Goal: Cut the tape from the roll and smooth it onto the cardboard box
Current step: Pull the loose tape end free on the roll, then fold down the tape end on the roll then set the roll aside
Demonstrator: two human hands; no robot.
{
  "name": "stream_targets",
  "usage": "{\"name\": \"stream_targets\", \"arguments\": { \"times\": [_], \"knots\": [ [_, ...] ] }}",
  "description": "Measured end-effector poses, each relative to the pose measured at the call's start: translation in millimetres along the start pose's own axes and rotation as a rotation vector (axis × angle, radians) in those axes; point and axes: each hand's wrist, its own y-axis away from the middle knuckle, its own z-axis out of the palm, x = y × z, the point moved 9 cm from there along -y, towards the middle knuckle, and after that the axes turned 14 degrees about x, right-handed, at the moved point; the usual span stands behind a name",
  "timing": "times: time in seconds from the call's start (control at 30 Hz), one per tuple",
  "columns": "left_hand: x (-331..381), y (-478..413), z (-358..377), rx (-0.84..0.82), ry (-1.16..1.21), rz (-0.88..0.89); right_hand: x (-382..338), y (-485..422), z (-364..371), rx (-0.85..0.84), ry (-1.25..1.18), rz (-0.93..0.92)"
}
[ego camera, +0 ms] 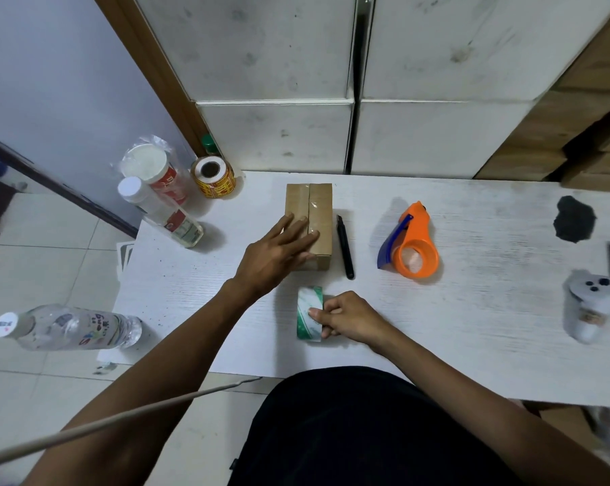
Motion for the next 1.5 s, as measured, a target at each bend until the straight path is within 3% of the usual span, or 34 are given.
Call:
{"name": "stream_targets", "arguments": {
  "times": [0.3, 0.77, 0.87, 0.97, 1.03, 1.13, 1.23, 1.5],
  "knots": [
    [8, 4, 7, 0.059, -0.141, 0.142, -2, 0, -2, 0.017, -0.009, 0.009],
    [2, 14, 13, -0.059, 0.002, 0.032, -2, 3, -3, 0.033, -0.028, 0.027],
    [10, 9, -15, 0.102, 0.025, 0.010, -3, 6, -3, 0.032, -0.036, 0.029],
    [20, 15, -47, 0.262, 0.217, -0.110, -3, 7, -3, 0.040, -0.034, 0.030],
    [22, 22, -48, 0.169, 0.331, -0.236, -3, 8, -2, 0.036, -0.019, 0.023],
    [16, 40, -18, -0.214, 0.407, -0.421, -2, 8, -3, 0.040, -0.019, 0.023],
    [15, 56, 1, -0.446, 0.415, -0.470, -2, 10, -2, 0.024, -0.023, 0.031],
    [17, 52, -1, -0.379, 0.466, -0.470, -1, 10, -2, 0.031, -0.009, 0.012]
  ]
}}
